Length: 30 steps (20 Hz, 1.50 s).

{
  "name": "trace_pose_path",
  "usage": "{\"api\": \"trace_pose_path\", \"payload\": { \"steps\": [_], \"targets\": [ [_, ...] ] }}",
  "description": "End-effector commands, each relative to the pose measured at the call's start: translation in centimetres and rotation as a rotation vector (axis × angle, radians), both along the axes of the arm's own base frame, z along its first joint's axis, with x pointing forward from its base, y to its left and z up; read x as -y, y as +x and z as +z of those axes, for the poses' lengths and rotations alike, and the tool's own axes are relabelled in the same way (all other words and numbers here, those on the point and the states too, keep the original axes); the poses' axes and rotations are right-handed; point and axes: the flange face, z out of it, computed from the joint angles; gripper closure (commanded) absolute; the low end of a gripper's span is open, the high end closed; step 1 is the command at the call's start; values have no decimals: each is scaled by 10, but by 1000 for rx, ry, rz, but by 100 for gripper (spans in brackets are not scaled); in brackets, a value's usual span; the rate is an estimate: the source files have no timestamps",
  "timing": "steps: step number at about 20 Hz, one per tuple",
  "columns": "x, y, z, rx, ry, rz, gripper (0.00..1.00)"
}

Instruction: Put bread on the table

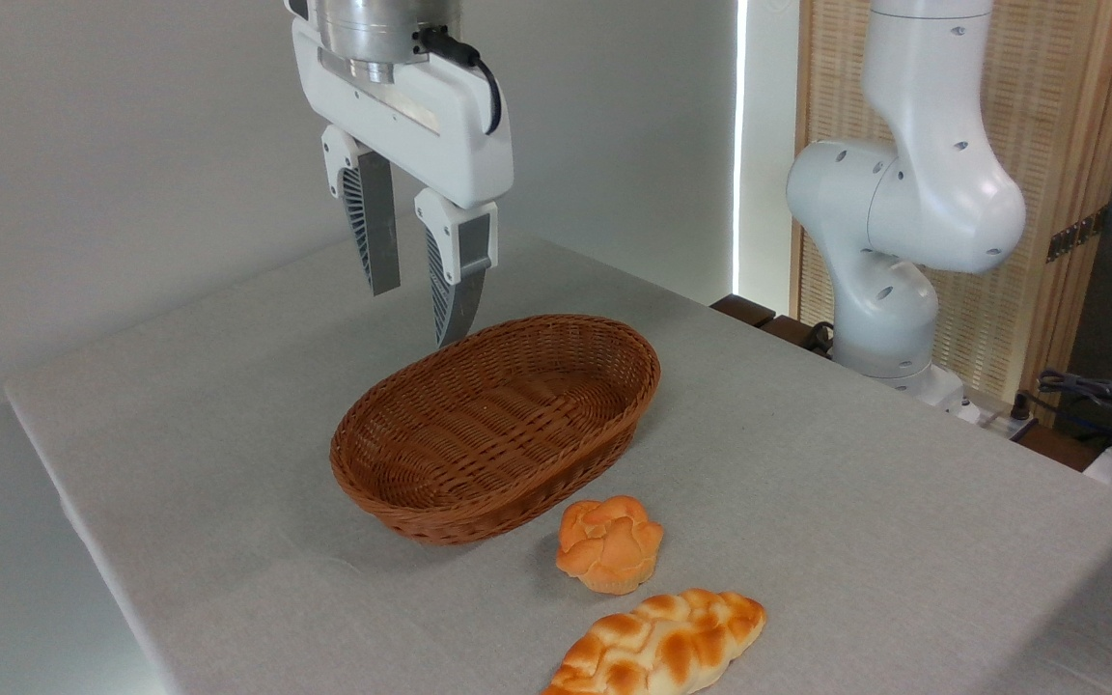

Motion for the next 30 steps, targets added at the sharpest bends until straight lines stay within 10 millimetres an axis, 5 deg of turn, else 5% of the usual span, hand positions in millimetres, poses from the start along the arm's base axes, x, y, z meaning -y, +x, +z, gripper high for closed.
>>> {"api": "trace_pose_path", "payload": {
  "steps": [1, 7, 30],
  "targets": [
    [-9, 2, 9, -28, 24, -1, 0],
    [-27, 23, 17, -62, 31, 0, 0],
    [-18, 18, 9, -78, 135, -24, 0]
  ]
}}
